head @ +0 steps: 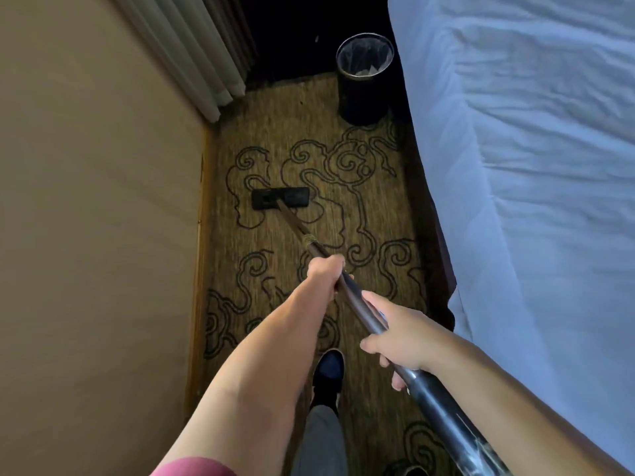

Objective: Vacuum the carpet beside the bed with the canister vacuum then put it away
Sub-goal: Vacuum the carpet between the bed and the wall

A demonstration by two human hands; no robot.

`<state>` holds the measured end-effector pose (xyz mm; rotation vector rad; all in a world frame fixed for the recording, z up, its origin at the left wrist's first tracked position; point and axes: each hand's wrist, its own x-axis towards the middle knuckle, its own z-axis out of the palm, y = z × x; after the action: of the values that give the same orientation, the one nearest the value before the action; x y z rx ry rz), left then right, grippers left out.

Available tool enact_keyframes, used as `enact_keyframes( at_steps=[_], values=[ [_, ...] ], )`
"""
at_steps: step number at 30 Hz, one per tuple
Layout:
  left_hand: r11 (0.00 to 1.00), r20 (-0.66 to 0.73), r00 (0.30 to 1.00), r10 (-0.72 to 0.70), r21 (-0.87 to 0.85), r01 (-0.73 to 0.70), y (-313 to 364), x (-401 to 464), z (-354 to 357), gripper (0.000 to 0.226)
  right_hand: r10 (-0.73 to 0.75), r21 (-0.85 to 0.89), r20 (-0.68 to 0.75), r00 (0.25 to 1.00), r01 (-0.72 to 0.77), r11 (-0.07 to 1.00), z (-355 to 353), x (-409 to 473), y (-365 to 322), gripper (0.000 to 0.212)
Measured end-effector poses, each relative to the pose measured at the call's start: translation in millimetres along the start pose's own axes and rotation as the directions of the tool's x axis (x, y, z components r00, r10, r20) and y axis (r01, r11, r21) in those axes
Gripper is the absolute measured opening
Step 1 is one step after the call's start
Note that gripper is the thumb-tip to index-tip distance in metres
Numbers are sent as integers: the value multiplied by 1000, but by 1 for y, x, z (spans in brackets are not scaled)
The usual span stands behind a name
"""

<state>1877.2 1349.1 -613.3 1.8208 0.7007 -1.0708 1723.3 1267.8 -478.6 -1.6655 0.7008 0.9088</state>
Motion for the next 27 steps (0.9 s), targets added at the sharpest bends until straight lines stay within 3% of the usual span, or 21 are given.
enact_keyframes(
  at_steps=[7,13,20,23,27],
  values=[
    [1000,-4,1000,18,-18,-18,65,44,-30,18,46,-19,-6,999,-46,999,-17,49,-70,96],
    [998,-45,998,42,42,-40,118,78,-60,37,65,-5,-12,998,-65,998,-22,85,-133,97],
    [997,-22,997,79,0,-79,172,120,-90,22,24,-13,-45,999,-24,1000,-31,126,-187,88],
    [993,-24,995,97,65,-96,195,144,-102,19,31,1,-47,998,-31,1000,-29,147,-210,87],
    [974,-31,987,155,169,-148,222,170,-112,18,12,-154,-43,999,-19,988,-38,167,-243,80]
  ],
)
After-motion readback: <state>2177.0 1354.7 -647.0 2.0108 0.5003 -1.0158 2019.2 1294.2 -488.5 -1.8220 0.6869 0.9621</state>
